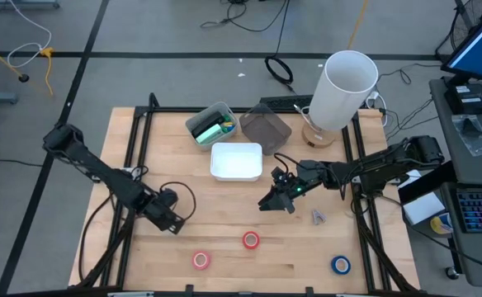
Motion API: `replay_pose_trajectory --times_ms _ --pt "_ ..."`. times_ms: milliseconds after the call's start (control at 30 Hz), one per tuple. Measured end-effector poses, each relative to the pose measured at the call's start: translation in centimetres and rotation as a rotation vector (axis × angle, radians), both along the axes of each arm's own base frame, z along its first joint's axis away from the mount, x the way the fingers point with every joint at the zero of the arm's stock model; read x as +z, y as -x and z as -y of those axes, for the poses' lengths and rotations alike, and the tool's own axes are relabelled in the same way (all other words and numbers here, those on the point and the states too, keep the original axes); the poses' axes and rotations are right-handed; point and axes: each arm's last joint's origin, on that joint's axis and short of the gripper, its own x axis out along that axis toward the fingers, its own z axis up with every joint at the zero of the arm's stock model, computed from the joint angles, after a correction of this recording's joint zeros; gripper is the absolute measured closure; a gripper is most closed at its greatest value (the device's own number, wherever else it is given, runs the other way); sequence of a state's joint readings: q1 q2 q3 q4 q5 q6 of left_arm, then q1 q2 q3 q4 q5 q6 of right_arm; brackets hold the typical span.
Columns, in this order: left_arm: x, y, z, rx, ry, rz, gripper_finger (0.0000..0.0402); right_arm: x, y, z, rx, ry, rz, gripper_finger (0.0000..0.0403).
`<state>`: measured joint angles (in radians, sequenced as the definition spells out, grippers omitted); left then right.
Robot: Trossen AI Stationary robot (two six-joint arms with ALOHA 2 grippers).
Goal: Pick and place Stapler, Stapler remover, tape
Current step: Put the gray staple remover into the white bin
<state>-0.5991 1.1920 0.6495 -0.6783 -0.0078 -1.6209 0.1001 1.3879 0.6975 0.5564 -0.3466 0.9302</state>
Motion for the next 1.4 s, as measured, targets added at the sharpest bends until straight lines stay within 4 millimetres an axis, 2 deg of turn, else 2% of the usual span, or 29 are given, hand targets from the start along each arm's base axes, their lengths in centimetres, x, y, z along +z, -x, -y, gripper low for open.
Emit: replay_pose_trajectory --times_ms 100,300,467,633,800,1133,1267,1400 --pt "1.2 0.1 -0.2 0.002 0.013 0.11 0.0376 0.0 0.0 0.0 0.0 0.0 0.0 0.0233" --pt "4.0 -0.7 -0.9 0.028 -0.022 0.45 0.0376 0.0 0.0 0.0 0.0 0.0 0.0 0.0233" --pt "5.9 -2.5 -2.0 0.028 -0.129 0.707 0.0376 0.0 0.0 0.0 0.0 0.0 0.001 0.0235" --pt "7.4 -4.4 -4.2 0.018 -0.262 0.875 0.0376 0.0 0.0 0.0 -0.001 0.001 0.001 0.0232" --pt "8.3 -5.5 -6.8 0.051 -0.383 0.965 0.0376 0.0 0.0 0.0 -0.003 0.002 0.002 0.0235" --pt "9.3 -6.3 -11.2 0.082 -0.575 1.014 0.0376 0.0 0.0 0.0 -0.001 0.023 0.012 0.0236" --pt "9.9 -7.4 -12.3 0.039 -0.625 0.992 0.0376 0.2 -0.1 0.1 -0.031 0.029 0.028 0.0236" --pt "10.9 -9.6 -13.3 -0.042 -0.668 0.955 0.0376 0.5 -0.2 0.2 -0.052 0.03 0.063 0.0236"
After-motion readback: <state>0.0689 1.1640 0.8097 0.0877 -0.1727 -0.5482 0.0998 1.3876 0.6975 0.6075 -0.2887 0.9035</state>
